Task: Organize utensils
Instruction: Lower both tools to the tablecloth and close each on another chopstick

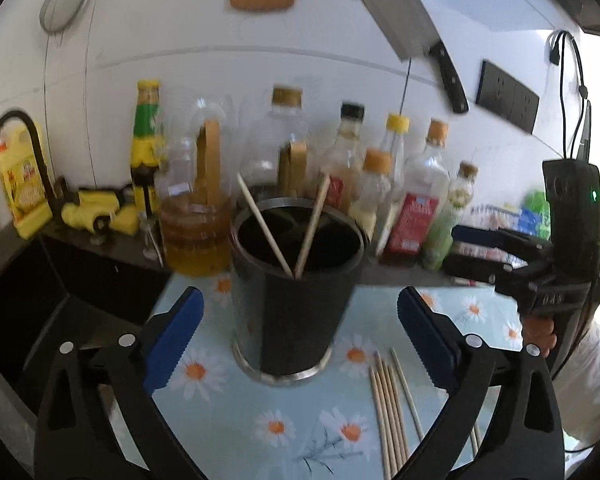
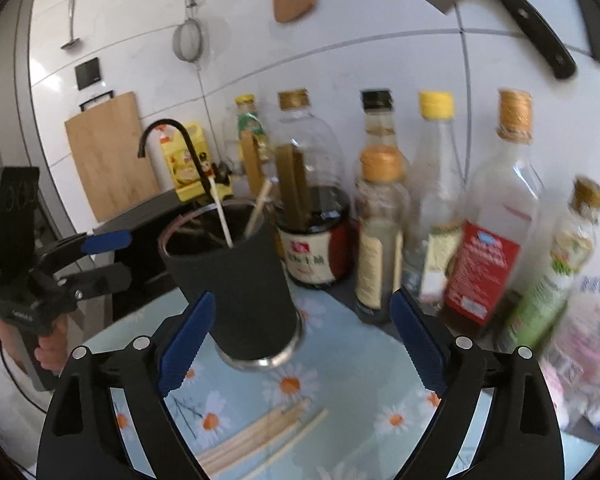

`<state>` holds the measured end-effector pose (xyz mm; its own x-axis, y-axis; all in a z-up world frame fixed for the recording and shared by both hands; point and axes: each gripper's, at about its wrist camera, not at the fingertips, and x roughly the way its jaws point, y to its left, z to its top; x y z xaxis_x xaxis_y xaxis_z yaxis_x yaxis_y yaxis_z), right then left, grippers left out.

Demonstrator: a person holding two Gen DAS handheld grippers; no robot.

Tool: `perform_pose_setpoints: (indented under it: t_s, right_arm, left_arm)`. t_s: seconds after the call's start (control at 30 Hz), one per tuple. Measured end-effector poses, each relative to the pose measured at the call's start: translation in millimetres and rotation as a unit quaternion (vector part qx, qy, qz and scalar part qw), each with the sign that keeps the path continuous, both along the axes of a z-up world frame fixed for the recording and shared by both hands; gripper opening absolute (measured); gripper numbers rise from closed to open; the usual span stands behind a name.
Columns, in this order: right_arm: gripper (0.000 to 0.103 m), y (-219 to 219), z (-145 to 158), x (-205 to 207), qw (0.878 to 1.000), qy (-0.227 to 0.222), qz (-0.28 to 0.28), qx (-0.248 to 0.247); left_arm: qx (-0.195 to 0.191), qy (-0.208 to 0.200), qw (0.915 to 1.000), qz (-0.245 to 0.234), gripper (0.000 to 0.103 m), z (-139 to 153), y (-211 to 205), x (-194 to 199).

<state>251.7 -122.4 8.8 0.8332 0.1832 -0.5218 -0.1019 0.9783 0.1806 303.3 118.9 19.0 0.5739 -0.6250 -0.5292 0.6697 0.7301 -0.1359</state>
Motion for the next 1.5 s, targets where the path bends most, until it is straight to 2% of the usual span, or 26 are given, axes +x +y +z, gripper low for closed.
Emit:
perform_pose_setpoints:
  t_s: [0.1, 0.2, 0.47, 0.53, 0.67, 0.9, 1.0, 1.07, 1.23, 1.3, 1.5]
  right_arm:
    - [0.086, -10, -11, -7, 1.0, 0.024, -0.008, 0.0]
    - [0.086, -18, -23, -15, 0.998, 0.053, -0.021, 0.003]
    - [0.086, -41, -69, -52, 0.989, 0.121, -0.082, 0.009]
    - [0.086, -43, -79, -58, 0.985, 0.143, -0.095, -0.001]
    - [0.086, -42, -95, -73, 0.977, 0.172, -0.123, -0.013]
    - [0.086, -30, -113, -87, 0.971, 0.192, -0.14, -0.032]
    - [0.086, -28, -114, -93, 0.969, 0.189, -0.156, -0.041]
    - [0.086, -25, -115, -93, 0.967, 0.194, -0.16, -0.045]
    - [0.086, -27, -121, -97, 0.966, 0.197, -0.166, -0.038]
    - [0.086, -27, -124, -95, 0.965, 0.2, -0.167, -0.036]
    - [0.086, -22, -127, -97, 0.962, 0.207, -0.173, -0.03]
  left_arm:
    - [0.006, 0.045, 0.9989, -0.009, 0.096, -21, -2, -6]
    - [0.037, 0.079, 0.9962, -0.004, 0.096, -47, -9, -13]
    - [0.066, 0.138, 0.9881, 0.015, 0.096, -95, -13, -24]
    - [0.079, 0.143, 0.9865, 0.017, 0.096, -101, -16, -27]
    - [0.101, 0.15, 0.9835, -0.008, 0.096, -107, -24, -34]
    - [0.124, 0.152, 0.98, -0.031, 0.096, -120, -39, -35]
    - [0.119, 0.179, 0.9757, -0.044, 0.096, -125, -41, -30]
    - [0.129, 0.181, 0.9738, -0.046, 0.096, -127, -43, -29]
    - [0.154, 0.157, 0.9744, -0.046, 0.096, -129, -51, -31]
    - [0.176, 0.145, 0.9731, -0.035, 0.096, -131, -54, -32]
    - [0.197, 0.146, 0.9689, -0.031, 0.098, -131, -60, -30]
